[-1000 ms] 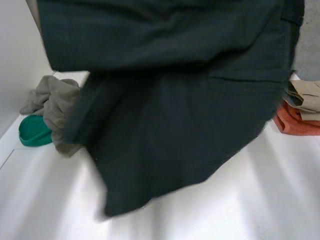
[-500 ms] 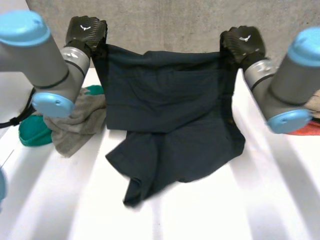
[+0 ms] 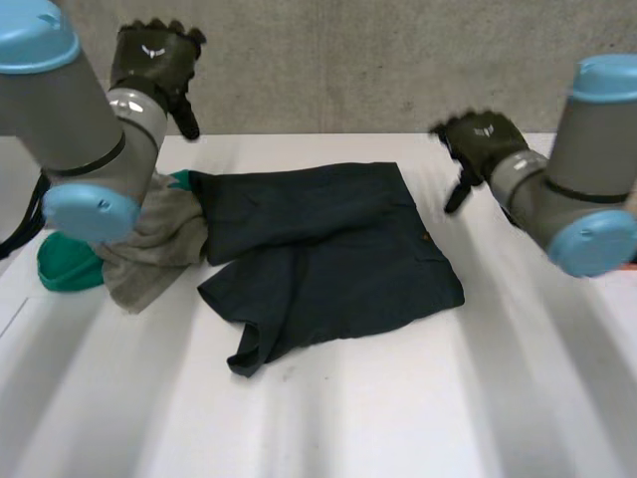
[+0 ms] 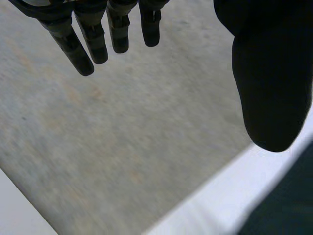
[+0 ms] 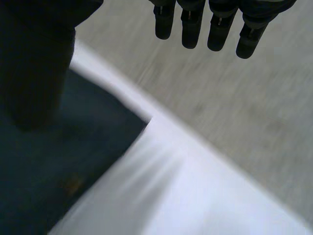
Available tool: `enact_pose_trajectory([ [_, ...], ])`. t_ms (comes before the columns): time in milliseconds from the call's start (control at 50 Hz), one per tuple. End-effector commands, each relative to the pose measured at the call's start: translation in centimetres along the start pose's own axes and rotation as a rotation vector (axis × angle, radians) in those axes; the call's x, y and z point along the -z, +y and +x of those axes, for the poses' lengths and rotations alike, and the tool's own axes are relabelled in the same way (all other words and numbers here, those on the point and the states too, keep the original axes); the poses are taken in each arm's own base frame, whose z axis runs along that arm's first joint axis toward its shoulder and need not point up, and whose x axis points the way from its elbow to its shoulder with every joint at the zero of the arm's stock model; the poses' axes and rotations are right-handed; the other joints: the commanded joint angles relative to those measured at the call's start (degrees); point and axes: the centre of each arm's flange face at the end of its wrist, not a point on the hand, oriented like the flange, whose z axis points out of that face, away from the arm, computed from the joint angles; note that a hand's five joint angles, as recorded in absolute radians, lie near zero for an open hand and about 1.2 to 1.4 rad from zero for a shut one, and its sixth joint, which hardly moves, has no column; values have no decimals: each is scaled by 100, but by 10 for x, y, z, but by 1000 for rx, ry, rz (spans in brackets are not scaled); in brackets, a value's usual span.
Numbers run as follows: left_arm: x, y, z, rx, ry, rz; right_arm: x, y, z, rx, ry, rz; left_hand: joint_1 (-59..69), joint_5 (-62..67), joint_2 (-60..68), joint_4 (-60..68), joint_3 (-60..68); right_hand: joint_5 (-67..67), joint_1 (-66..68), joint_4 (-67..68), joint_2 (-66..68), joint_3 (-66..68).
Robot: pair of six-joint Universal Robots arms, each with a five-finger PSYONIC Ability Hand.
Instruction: Fold the laundry.
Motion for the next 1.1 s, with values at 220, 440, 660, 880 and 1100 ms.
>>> enact_pose_trajectory([
  [220, 216, 43, 102, 4, 651, -457, 73, 75, -30, 82, -315, -234, 2785, 2650, 2706, 2748, 2698, 2582, 2565, 2642, 2645, 2651],
  [440, 181, 103, 103, -6, 465, -551, 60, 106, -60, 91, -317, -126, 2180, 2044, 2101, 2142, 2092, 2448, 2431, 2507, 2511, 2516],
  [660, 140, 122, 70, -106, 289, -478, 45, 114, -73, 158, -265, -12, 1490, 1355, 1412, 1453, 1403, 1909, 1892, 1969, 1973, 1978],
  [880, 124, 135, 77, -196, 283, -425, 27, 117, -78, 211, -227, 65, 1540, 1405, 1462, 1503, 1453, 5383, 5366, 5443, 5447, 5452],
  [1100, 103, 143, 82, -336, 256, -294, 28, 102, -72, 211, -181, 75, 2616, 2480, 2537, 2578, 2528, 6739, 6722, 6799, 6802, 6808],
])
